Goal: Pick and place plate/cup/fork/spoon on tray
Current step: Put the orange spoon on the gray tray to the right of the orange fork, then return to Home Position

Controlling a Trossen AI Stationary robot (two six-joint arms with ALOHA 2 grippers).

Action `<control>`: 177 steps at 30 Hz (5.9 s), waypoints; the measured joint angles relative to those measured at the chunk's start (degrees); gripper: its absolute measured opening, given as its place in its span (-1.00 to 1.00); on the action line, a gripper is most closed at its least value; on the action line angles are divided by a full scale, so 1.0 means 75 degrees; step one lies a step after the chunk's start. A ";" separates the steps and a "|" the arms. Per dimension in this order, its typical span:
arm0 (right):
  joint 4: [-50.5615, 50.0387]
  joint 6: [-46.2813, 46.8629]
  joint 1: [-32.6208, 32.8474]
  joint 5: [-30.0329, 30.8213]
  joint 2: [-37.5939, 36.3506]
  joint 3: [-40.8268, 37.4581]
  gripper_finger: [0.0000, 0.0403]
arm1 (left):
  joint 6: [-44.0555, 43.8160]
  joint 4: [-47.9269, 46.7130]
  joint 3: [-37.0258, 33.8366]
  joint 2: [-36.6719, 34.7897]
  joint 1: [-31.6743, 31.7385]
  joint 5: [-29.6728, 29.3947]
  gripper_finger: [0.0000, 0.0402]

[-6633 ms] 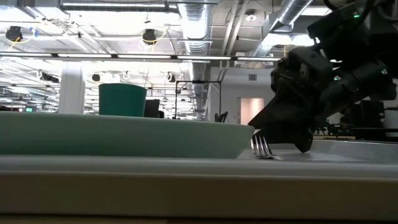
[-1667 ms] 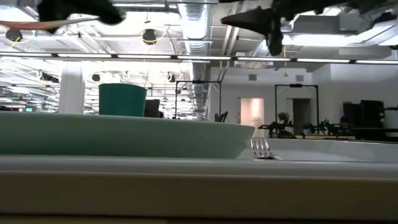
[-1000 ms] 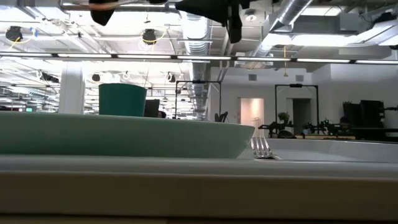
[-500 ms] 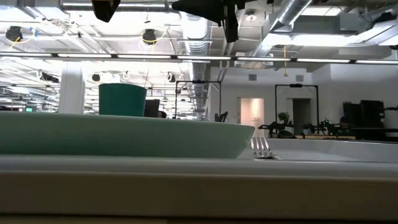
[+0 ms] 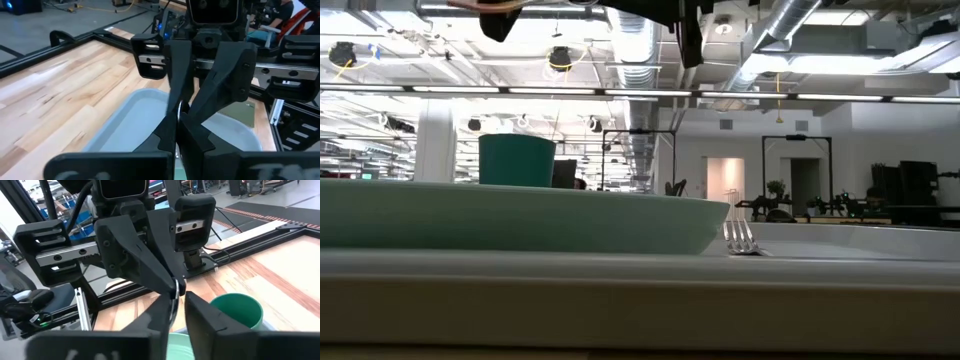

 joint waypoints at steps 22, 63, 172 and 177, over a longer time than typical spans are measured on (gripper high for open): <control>-0.0110 -0.0001 -0.0021 0.0058 0.0015 -0.0003 -0.99 | -0.0326 0.0042 -0.0003 0.0000 -0.0050 -0.0696 -0.69; -0.1348 0.6495 0.1769 0.0331 -0.1809 -0.4570 -1.00 | -0.0441 -0.0285 0.0000 -0.0259 -0.0312 -0.0519 0.27; -0.1526 -0.0551 -0.0962 -0.1402 -1.3012 -0.7729 -0.27 | 0.1978 -0.0899 -0.5217 -0.9955 0.1029 0.3576 0.27; -0.1547 -0.1091 -0.1035 -0.1870 -1.3036 -0.7732 -0.25 | 0.1899 0.0337 -0.6326 -0.9996 0.1299 0.4384 0.27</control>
